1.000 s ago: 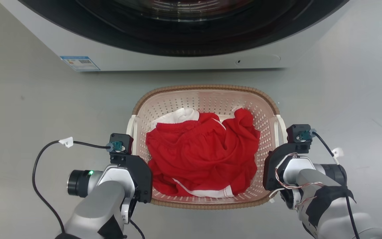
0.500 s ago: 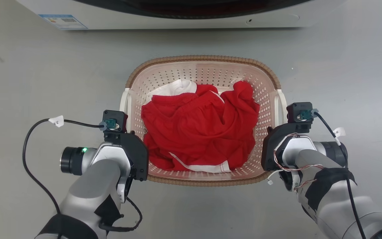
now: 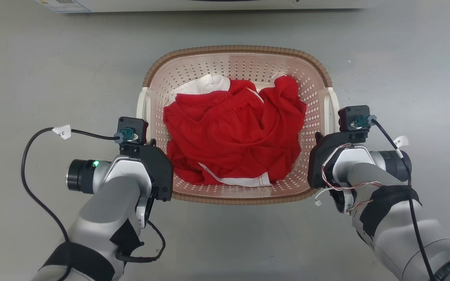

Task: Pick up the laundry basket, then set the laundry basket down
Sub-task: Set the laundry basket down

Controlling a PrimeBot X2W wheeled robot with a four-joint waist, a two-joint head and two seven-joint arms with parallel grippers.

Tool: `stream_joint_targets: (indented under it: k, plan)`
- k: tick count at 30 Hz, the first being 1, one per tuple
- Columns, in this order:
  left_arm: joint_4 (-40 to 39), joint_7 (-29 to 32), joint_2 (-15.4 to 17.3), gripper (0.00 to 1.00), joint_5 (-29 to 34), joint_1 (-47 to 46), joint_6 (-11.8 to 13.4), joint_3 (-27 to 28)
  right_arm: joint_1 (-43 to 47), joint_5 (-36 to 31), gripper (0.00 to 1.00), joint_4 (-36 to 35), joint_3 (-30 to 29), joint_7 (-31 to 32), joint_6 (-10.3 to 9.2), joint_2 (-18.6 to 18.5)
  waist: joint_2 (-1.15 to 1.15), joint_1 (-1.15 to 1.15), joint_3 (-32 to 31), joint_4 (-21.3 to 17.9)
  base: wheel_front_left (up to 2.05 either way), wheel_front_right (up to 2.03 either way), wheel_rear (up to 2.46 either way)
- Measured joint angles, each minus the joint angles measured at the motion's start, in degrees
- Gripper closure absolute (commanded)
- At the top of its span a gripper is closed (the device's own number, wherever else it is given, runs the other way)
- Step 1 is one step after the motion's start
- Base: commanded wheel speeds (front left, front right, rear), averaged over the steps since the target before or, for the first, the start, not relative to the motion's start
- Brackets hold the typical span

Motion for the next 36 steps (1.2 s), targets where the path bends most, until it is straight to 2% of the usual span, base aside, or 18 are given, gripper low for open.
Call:
stream_joint_targets:
  k: [1,2,3,4,5,6,21,36]
  plan:
    - [0.04,-0.09,-0.01,1.0,0.0,-0.03,0.0,-0.02,-0.1,-0.01,1.0,0.02,0.07,-0.15,0.0,0.0,0.0,0.0,0.12,-0.02,0.0,0.0,0.0]
    - [0.08,-0.1,-0.02,1.0,0.0,-0.03,0.0,-0.05,-0.16,-0.08,0.86,0.03,0.14,-0.2,0.0,0.0,0.0,0.0,0.2,-0.03,0.0,0.0,0.0]
    - [0.13,-0.11,-0.02,0.98,0.01,-0.04,0.0,-0.05,-0.19,-0.13,0.68,0.05,0.24,-0.42,0.0,0.0,0.0,0.0,0.27,-0.03,0.0,0.0,0.0]
    - [0.25,-0.47,-0.01,0.54,0.01,-0.1,0.0,-0.04,-0.19,-0.25,0.45,0.07,0.44,-0.73,0.0,0.0,0.0,0.0,0.34,-0.04,0.0,0.0,0.0]
    - [0.35,-0.6,-0.01,0.12,0.04,-0.3,-0.03,-0.04,-0.25,-0.52,0.0,0.13,0.6,-0.81,0.0,0.0,0.0,-0.01,0.41,-0.04,0.0,0.0,0.0]
    - [0.55,-0.6,-0.08,0.0,0.13,-0.63,-0.07,-0.09,-0.51,-0.67,0.0,0.12,0.76,-1.69,0.02,0.02,-0.01,-0.01,0.55,-0.05,0.0,0.0,0.0]
    - [1.21,-1.59,-0.36,0.0,0.31,-1.09,-0.07,-0.32,-1.07,-0.67,0.0,0.59,1.08,-3.27,0.18,0.54,-0.01,-0.01,0.56,-0.18,0.0,0.0,0.0]
    - [1.96,-6.24,-0.38,0.0,1.09,-0.75,-0.07,-0.8,-1.18,-0.66,0.0,2.43,0.96,-7.65,0.42,0.56,-0.01,-0.01,-4.35,0.02,0.0,0.0,0.0]
